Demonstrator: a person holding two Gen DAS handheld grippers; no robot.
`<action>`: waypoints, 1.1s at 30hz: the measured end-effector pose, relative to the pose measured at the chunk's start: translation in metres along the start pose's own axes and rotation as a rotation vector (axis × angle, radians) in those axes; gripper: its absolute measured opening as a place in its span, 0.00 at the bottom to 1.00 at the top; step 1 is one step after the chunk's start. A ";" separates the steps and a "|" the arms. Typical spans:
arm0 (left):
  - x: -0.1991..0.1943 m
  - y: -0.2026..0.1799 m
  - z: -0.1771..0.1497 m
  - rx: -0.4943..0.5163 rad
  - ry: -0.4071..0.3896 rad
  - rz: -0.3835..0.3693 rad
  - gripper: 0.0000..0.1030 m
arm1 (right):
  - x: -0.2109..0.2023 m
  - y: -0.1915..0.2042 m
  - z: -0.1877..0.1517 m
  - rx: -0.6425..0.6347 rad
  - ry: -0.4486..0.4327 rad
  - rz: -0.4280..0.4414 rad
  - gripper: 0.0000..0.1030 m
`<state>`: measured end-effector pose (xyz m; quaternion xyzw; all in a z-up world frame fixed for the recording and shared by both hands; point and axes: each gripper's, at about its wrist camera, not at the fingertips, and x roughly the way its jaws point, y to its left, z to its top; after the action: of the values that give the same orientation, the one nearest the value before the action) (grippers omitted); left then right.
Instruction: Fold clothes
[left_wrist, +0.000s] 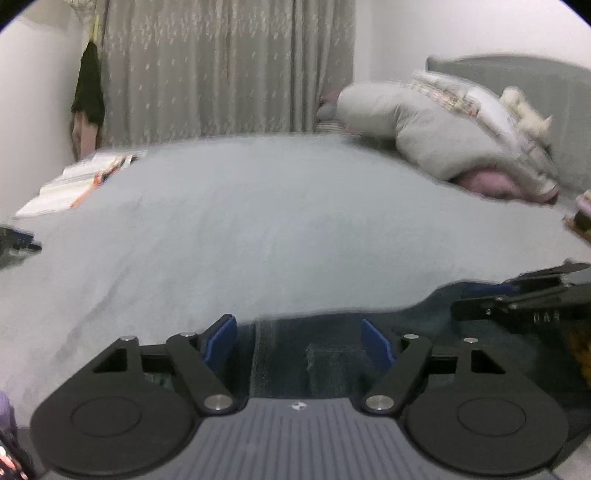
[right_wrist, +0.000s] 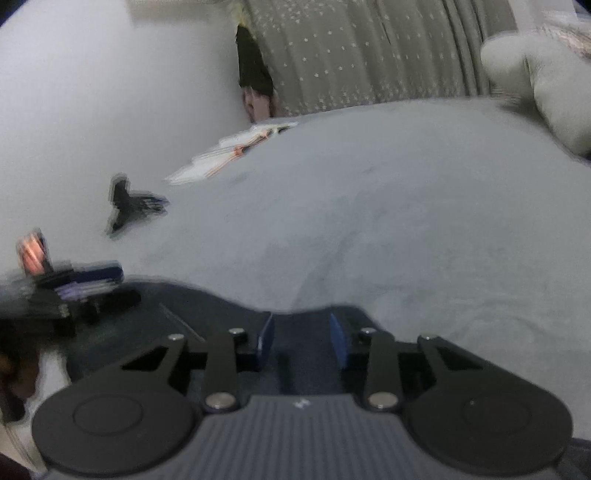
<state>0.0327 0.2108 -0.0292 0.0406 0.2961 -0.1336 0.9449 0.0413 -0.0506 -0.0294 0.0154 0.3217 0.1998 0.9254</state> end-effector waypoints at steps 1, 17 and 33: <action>0.003 0.000 -0.005 0.024 0.010 0.010 0.60 | 0.009 0.008 -0.005 -0.038 0.003 -0.050 0.28; -0.035 -0.025 -0.018 0.095 -0.089 0.026 0.58 | -0.007 0.004 -0.007 0.022 0.000 -0.095 0.56; -0.038 -0.037 -0.063 0.169 -0.048 0.045 0.60 | -0.066 0.014 -0.090 -0.119 -0.025 -0.138 0.72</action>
<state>-0.0420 0.1942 -0.0592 0.1237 0.2602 -0.1376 0.9477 -0.0652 -0.0720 -0.0598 -0.0592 0.2981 0.1541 0.9402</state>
